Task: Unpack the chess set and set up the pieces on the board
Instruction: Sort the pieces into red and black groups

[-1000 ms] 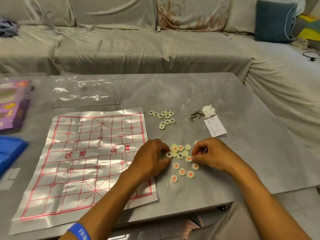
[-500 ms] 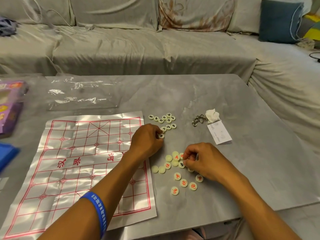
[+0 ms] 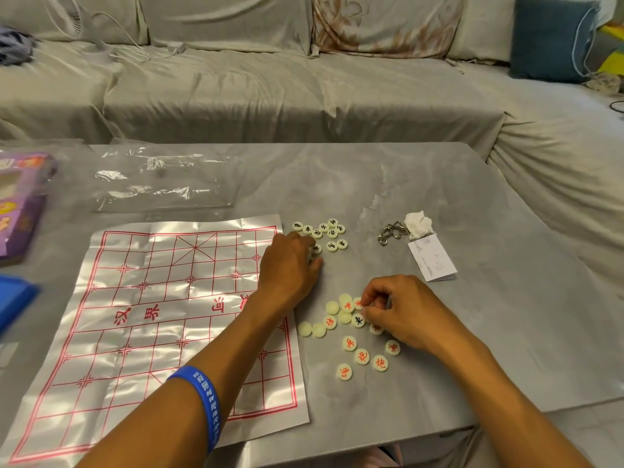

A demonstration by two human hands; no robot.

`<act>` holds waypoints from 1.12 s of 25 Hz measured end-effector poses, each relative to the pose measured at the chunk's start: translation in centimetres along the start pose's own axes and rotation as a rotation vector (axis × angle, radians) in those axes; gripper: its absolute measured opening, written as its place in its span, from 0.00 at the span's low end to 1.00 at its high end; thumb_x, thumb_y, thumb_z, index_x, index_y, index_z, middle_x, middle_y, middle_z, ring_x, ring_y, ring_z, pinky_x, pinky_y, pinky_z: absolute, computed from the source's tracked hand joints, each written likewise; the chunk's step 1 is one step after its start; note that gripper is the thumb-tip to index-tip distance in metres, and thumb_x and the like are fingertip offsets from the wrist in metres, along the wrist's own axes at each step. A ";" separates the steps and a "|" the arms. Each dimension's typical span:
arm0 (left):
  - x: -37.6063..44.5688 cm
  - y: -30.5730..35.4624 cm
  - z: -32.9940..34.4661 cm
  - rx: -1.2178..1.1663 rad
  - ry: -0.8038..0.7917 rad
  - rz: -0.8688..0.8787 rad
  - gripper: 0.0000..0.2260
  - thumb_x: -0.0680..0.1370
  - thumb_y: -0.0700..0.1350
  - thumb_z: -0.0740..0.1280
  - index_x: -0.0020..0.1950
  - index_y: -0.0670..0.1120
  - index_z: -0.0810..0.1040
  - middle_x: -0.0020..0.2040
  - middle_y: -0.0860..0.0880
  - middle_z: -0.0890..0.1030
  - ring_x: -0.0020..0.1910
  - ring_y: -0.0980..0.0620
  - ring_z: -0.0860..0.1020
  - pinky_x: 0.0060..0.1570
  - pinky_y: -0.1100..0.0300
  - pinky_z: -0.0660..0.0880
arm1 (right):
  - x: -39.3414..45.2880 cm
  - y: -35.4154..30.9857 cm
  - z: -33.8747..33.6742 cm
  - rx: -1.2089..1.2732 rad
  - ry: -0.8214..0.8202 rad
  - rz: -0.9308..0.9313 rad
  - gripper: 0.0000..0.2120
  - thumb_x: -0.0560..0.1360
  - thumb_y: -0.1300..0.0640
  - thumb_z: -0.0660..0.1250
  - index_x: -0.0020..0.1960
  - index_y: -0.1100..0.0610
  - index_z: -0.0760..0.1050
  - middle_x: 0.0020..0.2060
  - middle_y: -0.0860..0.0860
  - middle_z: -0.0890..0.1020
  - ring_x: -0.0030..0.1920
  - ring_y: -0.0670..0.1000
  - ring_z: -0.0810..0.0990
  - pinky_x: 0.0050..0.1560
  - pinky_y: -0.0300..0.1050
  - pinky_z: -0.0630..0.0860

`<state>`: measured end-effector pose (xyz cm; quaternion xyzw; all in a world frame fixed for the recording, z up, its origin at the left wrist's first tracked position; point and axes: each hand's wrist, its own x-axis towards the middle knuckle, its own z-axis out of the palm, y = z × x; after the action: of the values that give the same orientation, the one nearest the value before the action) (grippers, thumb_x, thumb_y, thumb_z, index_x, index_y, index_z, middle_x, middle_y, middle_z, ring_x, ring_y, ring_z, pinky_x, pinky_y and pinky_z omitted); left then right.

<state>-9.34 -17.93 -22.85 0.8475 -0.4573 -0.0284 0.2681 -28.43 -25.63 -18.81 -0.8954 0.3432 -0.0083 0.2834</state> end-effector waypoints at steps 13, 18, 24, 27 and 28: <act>-7.2 1.6 -2.5 -0.072 -0.333 0.210 0.15 0.74 0.54 0.69 0.59 0.52 0.78 0.53 0.53 0.79 0.48 0.56 0.72 0.45 0.67 0.73 | -0.2 -1.0 0.3 -0.121 0.067 -0.055 0.09 0.71 0.47 0.71 0.50 0.47 0.78 0.43 0.43 0.80 0.43 0.45 0.77 0.44 0.41 0.78; -7.6 1.7 -2.4 -0.144 -0.323 0.169 0.11 0.76 0.50 0.69 0.57 0.51 0.78 0.51 0.52 0.79 0.46 0.57 0.72 0.47 0.65 0.74 | -4.0 0.4 -1.8 -0.042 -0.221 -0.032 0.08 0.68 0.47 0.75 0.45 0.46 0.80 0.36 0.45 0.80 0.38 0.46 0.78 0.38 0.39 0.75; -8.7 2.6 -3.6 -0.222 -0.346 0.157 0.09 0.74 0.51 0.70 0.54 0.55 0.77 0.46 0.58 0.73 0.43 0.58 0.72 0.41 0.72 0.69 | -4.0 0.4 -1.2 -0.045 -0.304 -0.061 0.07 0.68 0.48 0.74 0.45 0.47 0.80 0.35 0.47 0.79 0.35 0.46 0.77 0.39 0.42 0.75; -10.6 2.3 -4.2 -0.203 -0.429 0.178 0.10 0.74 0.53 0.70 0.53 0.58 0.73 0.48 0.58 0.74 0.43 0.59 0.74 0.43 0.72 0.71 | -2.6 0.6 -1.2 -0.035 -0.085 -0.027 0.05 0.72 0.52 0.71 0.47 0.46 0.79 0.35 0.46 0.79 0.37 0.45 0.77 0.38 0.38 0.74; -11.1 2.1 -4.3 -0.191 -0.444 0.175 0.11 0.74 0.54 0.70 0.54 0.58 0.73 0.48 0.57 0.74 0.43 0.59 0.74 0.44 0.72 0.72 | -1.9 0.4 -0.8 -0.059 -0.027 -0.027 0.06 0.73 0.52 0.70 0.49 0.45 0.79 0.36 0.45 0.79 0.37 0.45 0.77 0.37 0.38 0.73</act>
<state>-16.10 -8.18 -20.34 0.7484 -0.5719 -0.2336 0.2412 -30.26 -25.11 -18.01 -0.9080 0.3273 0.0102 0.2612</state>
